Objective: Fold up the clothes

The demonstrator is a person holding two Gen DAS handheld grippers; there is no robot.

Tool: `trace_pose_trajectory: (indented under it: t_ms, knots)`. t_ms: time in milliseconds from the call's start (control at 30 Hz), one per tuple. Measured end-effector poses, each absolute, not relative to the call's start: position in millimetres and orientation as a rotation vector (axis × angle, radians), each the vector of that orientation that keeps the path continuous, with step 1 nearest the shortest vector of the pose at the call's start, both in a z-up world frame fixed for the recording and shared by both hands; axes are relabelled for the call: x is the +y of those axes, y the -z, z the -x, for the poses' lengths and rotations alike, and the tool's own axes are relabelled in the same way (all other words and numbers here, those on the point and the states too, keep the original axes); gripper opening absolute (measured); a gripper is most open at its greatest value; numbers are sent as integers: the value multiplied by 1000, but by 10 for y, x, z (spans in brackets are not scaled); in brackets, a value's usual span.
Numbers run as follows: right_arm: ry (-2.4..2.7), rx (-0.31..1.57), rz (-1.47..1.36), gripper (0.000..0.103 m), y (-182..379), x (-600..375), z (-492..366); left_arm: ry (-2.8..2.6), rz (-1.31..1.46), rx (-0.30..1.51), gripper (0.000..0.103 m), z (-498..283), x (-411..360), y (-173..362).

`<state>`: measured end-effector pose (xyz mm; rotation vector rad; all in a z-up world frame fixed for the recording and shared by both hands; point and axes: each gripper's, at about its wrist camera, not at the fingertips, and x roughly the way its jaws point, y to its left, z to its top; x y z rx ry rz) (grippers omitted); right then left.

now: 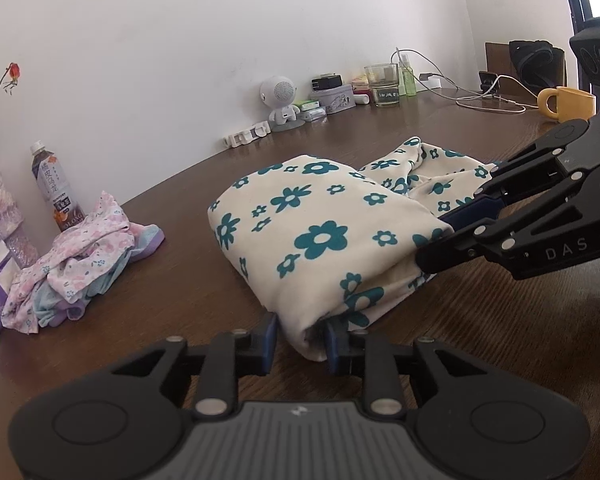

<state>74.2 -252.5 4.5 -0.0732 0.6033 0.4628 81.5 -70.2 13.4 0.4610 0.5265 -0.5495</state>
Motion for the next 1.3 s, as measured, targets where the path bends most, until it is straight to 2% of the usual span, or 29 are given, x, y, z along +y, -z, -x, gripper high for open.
trace_pose_trajectory:
  t_ms: [67,133,733,833,900,933,967,1000,1067,1100,1167,1200,1300]
  knots:
    - [-456,597,86,18,-53,-2517,-793,547,-466,523,13,-849,-724,-131]
    - [-448,589,104,16,-62,-2508,-842,544,-471,520,11,-884,-745,-129]
    - [-427,593,61,15,0,-2566,-911,541,-427,520,11,-925,-703,-123]
    - [-435,596,75,17,-15,-2541,-873,554,-399,525,20,-890,-672,-158]
    - [-459,596,39,20,-74,-2578,-809,577,-352,515,42,-852,-610,-236]
    - [-465,592,8,27,-114,-2624,-785,589,-324,507,61,-834,-572,-284]
    - [-472,587,-24,34,-154,-2669,-762,601,-295,498,68,-816,-535,-332]
    - [-479,582,-55,38,-194,-2715,-738,611,-262,491,69,-812,-496,-382]
    - [-465,561,-114,54,-279,-2816,-747,620,-177,492,73,-881,-423,-487]
    - [-456,552,-139,56,-311,-2858,-780,612,-146,503,77,-936,-407,-528]
    - [-452,542,-190,72,-365,-2909,-900,596,-84,523,81,-1047,-375,-610]
    - [-452,538,-217,76,-392,-2930,-968,588,-54,534,81,-1102,-359,-650]
    - [-452,530,-221,97,-473,-2874,-1159,544,12,560,88,-1262,-346,-736]
